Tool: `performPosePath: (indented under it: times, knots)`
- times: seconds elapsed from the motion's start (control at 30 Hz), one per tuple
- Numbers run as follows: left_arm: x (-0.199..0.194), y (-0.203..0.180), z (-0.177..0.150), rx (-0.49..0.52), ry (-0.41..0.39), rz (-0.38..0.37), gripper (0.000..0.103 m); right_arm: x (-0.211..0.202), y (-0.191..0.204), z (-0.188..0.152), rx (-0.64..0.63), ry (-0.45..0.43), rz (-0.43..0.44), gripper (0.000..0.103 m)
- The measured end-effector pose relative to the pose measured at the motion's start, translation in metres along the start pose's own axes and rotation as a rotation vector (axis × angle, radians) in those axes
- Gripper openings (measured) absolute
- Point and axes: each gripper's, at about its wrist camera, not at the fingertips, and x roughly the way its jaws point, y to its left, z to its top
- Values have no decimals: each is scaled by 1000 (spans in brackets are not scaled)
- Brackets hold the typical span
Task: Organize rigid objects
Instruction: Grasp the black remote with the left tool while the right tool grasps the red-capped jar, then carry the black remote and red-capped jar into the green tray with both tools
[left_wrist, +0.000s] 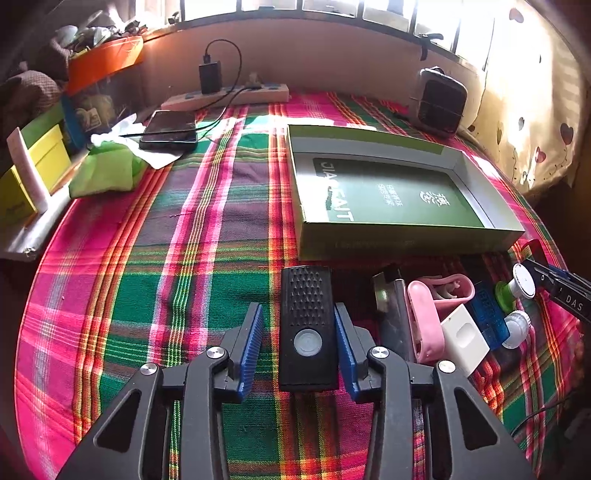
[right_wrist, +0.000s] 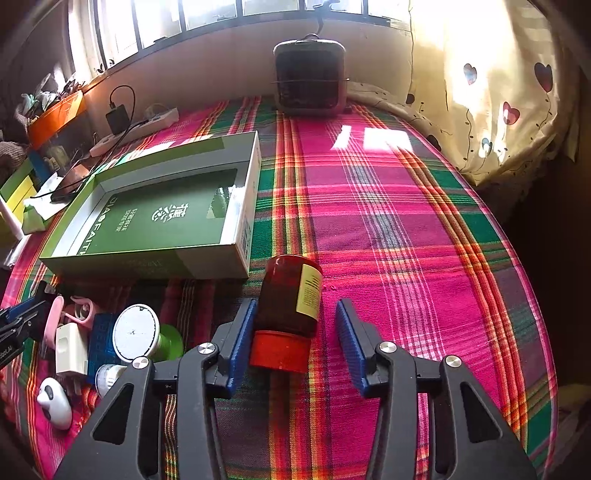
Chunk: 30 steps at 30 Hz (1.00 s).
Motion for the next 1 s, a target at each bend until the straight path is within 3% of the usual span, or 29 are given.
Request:
performPosePath:
  times: [0.1, 0.43, 0.77, 1.0]
  knots:
    - [-1, 0, 0, -2, 1, -3, 27, -1, -2, -1, 5, -3, 7, 33]
    - [-8, 3, 1, -12, 1, -17, 27, -11, -4, 1, 10, -22, 29, 33]
    - [-31, 5, 29, -13, -42, -55, 27, -34, 0, 19, -14, -75, 56, 33]
    - [-25, -4, 61, 4, -60, -106, 27, -33, 12, 44, -55, -82, 112, 33]
